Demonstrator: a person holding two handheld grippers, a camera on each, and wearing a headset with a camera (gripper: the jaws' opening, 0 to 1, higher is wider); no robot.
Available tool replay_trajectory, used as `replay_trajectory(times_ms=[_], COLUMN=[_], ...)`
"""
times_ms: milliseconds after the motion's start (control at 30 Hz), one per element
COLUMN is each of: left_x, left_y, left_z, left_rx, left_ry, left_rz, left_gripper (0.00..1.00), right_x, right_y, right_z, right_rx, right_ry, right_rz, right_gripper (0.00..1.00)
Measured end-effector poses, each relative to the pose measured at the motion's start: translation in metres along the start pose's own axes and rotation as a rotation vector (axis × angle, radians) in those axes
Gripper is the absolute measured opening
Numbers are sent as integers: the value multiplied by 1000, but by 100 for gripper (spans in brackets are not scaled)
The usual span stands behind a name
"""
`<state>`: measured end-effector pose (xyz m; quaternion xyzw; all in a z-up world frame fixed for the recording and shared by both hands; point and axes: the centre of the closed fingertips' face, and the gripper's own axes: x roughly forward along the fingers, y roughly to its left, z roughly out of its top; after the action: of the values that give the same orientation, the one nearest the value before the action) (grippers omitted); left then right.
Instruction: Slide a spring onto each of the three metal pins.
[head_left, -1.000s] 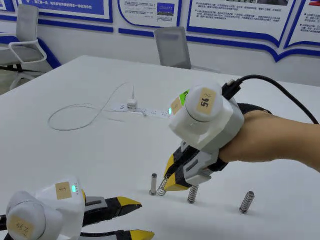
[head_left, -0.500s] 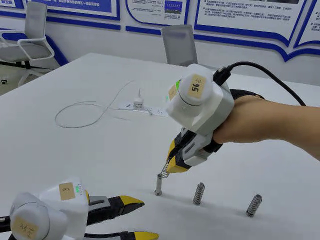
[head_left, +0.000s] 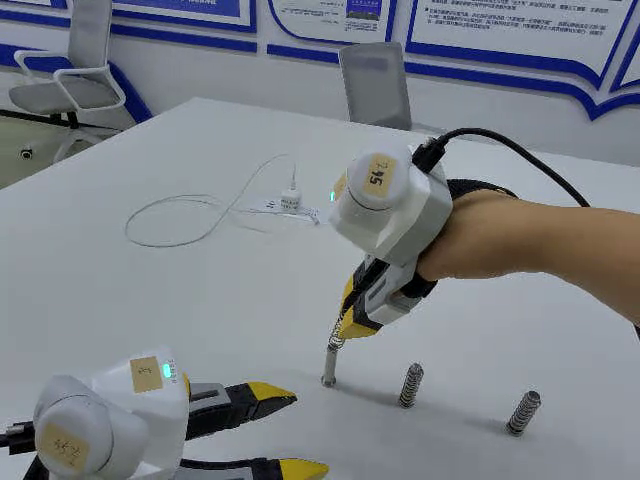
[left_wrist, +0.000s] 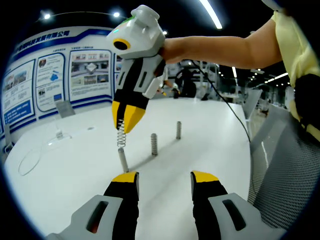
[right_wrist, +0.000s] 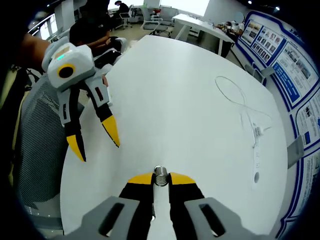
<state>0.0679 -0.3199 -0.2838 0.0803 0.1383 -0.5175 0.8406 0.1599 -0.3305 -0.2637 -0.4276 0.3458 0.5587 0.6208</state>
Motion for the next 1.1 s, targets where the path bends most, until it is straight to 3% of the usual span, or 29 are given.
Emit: replay_trajectory(times_ms=[767,1100], left_x=[0,1], left_y=[4,3], left_z=[-4,-6], left_rx=[-12,-20], left_ry=[4,9], left_rz=[22,20], left_gripper=[55,58], right_x=[24,40], right_y=[0,0], right_z=[-6,-12], right_rx=[5,41], right_ry=[68,105], right_rz=[51,75], right_gripper=[12,12])
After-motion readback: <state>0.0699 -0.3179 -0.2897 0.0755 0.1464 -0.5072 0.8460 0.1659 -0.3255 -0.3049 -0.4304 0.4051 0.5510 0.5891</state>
